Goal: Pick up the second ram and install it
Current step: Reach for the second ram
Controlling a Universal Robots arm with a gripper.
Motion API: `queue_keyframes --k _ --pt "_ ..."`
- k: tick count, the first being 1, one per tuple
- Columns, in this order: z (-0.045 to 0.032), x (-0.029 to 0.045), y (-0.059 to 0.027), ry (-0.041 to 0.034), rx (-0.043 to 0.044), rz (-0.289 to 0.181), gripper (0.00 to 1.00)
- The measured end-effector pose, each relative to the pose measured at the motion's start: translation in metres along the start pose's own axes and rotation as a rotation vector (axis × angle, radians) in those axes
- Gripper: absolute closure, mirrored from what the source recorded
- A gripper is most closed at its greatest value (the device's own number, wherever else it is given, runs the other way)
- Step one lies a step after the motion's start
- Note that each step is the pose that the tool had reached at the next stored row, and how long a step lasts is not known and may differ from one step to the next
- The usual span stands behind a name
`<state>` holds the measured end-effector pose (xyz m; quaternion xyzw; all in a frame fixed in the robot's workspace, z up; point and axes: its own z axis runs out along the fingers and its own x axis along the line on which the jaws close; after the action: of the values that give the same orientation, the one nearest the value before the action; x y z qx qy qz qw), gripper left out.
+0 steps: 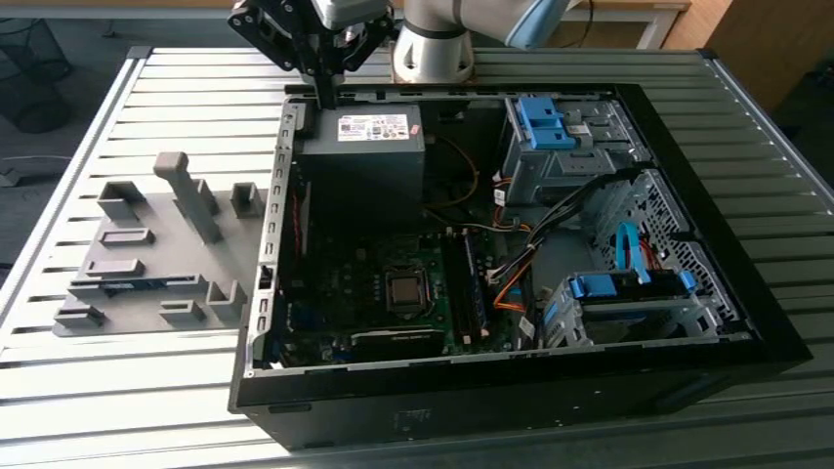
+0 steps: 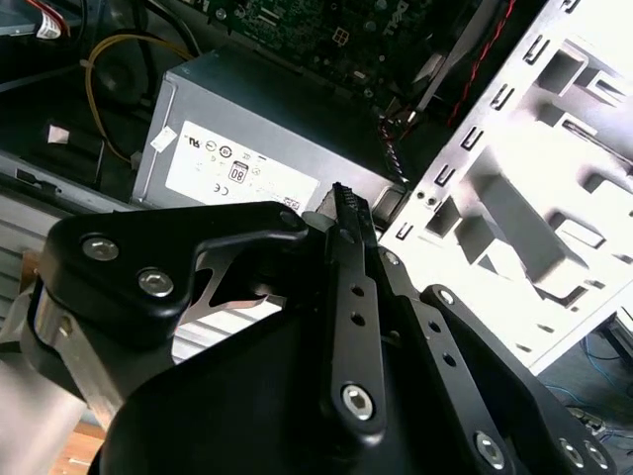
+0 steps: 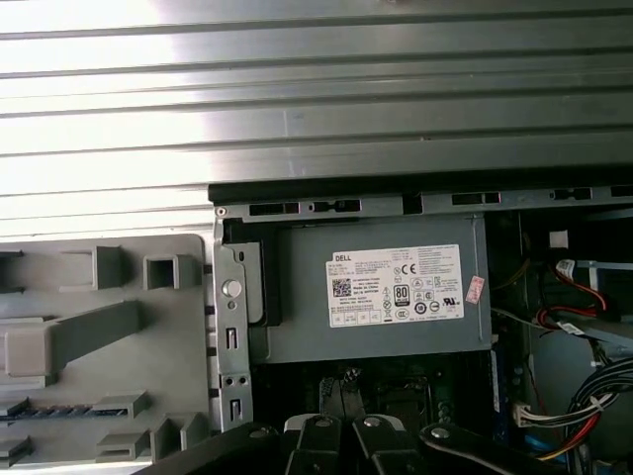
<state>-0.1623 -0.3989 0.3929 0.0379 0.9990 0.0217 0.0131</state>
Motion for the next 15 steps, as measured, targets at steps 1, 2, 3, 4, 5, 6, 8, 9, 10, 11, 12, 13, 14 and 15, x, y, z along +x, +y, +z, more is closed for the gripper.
queue_keyframes --k 1,2,3,4,5,6,8,9,10,11,12,13,14,15 --pt "0.0000 0.0004 0.0000 0.0000 0.0000 0.000 0.89" --pt "0.0000 0.0007 -0.0001 0.0000 0.0000 0.000 0.89" --pt "0.0000 0.0011 -0.0001 0.0000 0.0000 0.000 0.89" --pt "0.0000 0.0016 -0.0001 0.0000 0.0000 0.000 0.89" --pt "0.0000 0.0021 -0.0002 0.0000 0.0000 0.000 0.89" --pt "0.0000 0.0026 -0.0002 0.0000 0.0000 0.000 0.89" --pt "0.0000 0.0034 -0.0003 0.0000 0.0000 0.000 0.89" --pt "0.0001 0.0039 -0.0003 0.0000 0.0000 0.000 0.89" --pt "0.0001 0.0044 -0.0003 0.0000 0.0000 0.000 0.89" --pt "0.0001 0.0050 -0.0004 0.0000 0.0000 0.000 0.89" --pt "0.0001 0.0054 -0.0004 0.0000 0.0000 0.000 0.89" --pt "0.0001 0.0059 -0.0005 0.0000 0.0000 0.000 0.89" --pt "0.0001 0.0064 -0.0005 0.0000 -0.0001 0.000 0.89" --pt "0.0001 0.0069 -0.0005 0.0000 -0.0001 0.000 0.89"
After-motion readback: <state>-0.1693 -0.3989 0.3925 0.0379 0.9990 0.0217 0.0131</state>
